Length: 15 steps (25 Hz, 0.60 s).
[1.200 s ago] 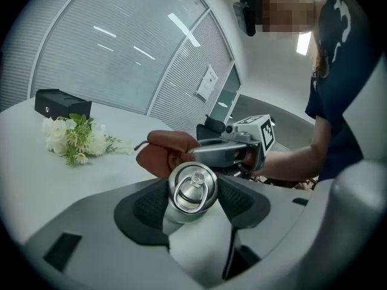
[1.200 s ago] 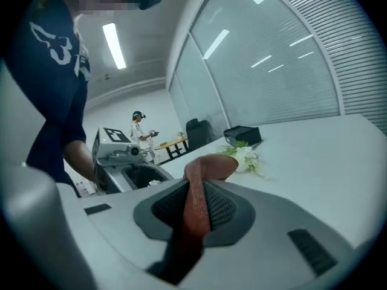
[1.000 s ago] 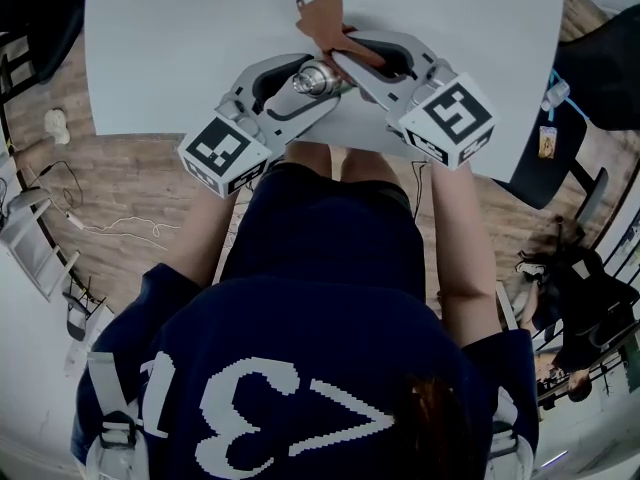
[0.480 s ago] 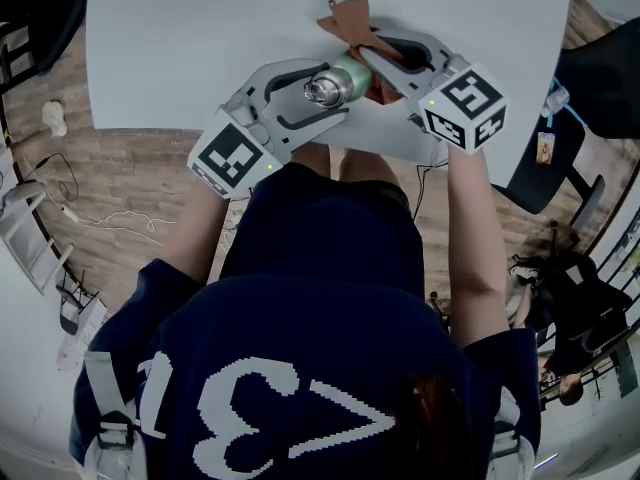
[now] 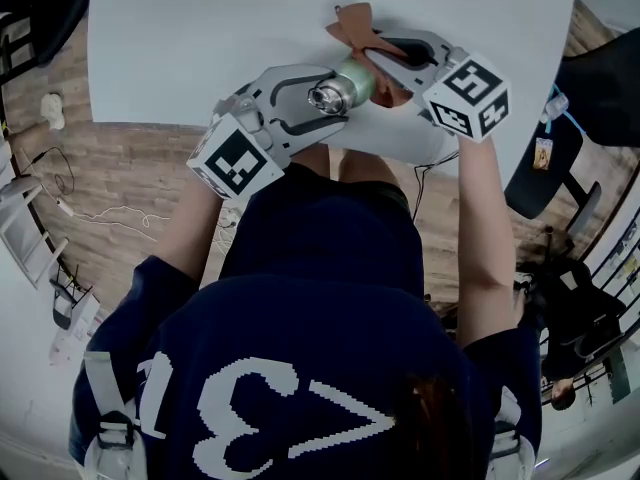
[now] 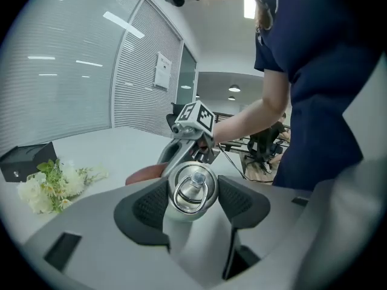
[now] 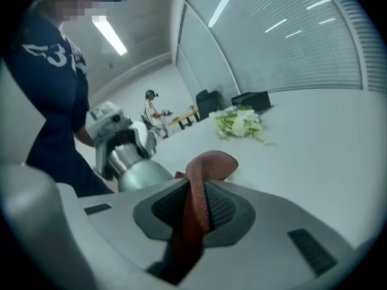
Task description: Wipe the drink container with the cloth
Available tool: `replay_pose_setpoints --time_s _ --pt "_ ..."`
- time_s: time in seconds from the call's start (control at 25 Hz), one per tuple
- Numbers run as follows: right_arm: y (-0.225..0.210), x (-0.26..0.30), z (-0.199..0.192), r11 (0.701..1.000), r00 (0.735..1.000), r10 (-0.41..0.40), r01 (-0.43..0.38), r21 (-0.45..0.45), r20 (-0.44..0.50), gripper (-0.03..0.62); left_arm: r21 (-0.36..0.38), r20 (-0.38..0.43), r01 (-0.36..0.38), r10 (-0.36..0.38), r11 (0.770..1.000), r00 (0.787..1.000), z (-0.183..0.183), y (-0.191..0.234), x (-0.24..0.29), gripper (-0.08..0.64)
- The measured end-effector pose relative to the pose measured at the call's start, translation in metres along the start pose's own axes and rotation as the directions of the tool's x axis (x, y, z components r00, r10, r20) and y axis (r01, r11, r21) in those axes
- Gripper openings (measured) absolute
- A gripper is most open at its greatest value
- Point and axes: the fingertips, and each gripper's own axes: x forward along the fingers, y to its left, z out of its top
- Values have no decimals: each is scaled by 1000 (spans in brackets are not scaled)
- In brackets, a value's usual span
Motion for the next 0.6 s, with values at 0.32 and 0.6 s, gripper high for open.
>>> replay_pose_setpoints --time_s 0.32,0.6 --pt "2 1 0 999 999 40 -39 21 -19 72 65 -34 -5 7 998 999 -3 -6 0 265" --pt "62 2 61 948 947 317 -316 -19 51 74 113 -50 7 -2 994 999 -1 -9 3 265"
